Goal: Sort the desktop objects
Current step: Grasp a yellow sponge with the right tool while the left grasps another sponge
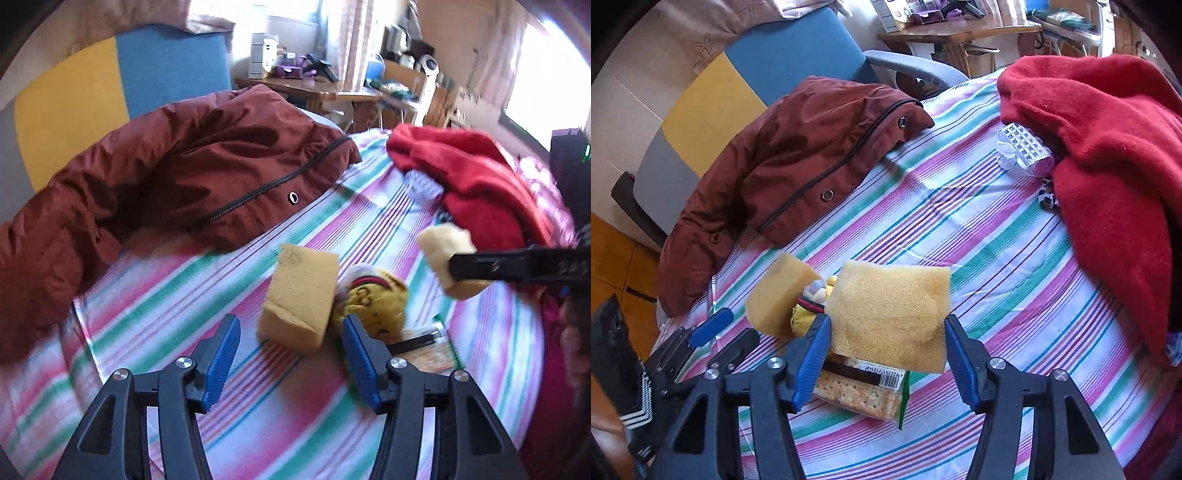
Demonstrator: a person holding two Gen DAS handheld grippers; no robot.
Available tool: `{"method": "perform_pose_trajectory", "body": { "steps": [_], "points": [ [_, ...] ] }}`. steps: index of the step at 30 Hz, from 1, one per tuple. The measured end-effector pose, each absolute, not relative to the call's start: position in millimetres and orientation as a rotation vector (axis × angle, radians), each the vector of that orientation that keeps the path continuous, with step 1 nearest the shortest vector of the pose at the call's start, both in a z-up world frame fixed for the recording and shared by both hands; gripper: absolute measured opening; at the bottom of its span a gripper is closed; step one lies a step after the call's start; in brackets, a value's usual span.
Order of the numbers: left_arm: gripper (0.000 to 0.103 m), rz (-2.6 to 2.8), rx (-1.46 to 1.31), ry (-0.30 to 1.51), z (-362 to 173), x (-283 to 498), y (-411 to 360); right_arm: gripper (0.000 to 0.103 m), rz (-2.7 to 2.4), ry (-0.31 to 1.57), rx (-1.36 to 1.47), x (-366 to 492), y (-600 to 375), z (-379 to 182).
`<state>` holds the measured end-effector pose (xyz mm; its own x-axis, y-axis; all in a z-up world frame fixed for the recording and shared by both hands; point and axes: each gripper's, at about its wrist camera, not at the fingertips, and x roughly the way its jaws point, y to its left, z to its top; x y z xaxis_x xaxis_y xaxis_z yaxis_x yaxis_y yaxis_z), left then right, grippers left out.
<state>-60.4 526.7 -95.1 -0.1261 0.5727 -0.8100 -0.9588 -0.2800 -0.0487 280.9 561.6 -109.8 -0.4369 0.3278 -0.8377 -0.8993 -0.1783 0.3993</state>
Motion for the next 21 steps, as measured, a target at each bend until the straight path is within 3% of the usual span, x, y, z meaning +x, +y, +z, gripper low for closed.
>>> {"method": "perform_pose_trajectory", "body": {
  "steps": [5, 13, 15, 21],
  "points": [
    [0.059, 1.647, -0.863, 0.697, -103.6, -54.3, 540.5, 0.062, 1.759, 1.181, -0.763, 281.1, 561.7, -110.4],
    [0.058, 1.629, -0.912, 0.685, -116.7, -62.8, 553.0, 0.063, 1.754, 1.178, -0.778, 278.8, 562.4, -111.8],
    [0.050, 1.629, -0.908, 0.692, -118.8, -62.2, 553.7, 0.063, 1.752, 1.176, -0.784, 278.2, 562.6, -112.4],
    [0.045, 1.656, -0.936, 0.620, -118.2, -67.7, 542.6, 0.063, 1.741, 1.171, -0.802, 278.1, 562.5, -114.8]
  ]
}}
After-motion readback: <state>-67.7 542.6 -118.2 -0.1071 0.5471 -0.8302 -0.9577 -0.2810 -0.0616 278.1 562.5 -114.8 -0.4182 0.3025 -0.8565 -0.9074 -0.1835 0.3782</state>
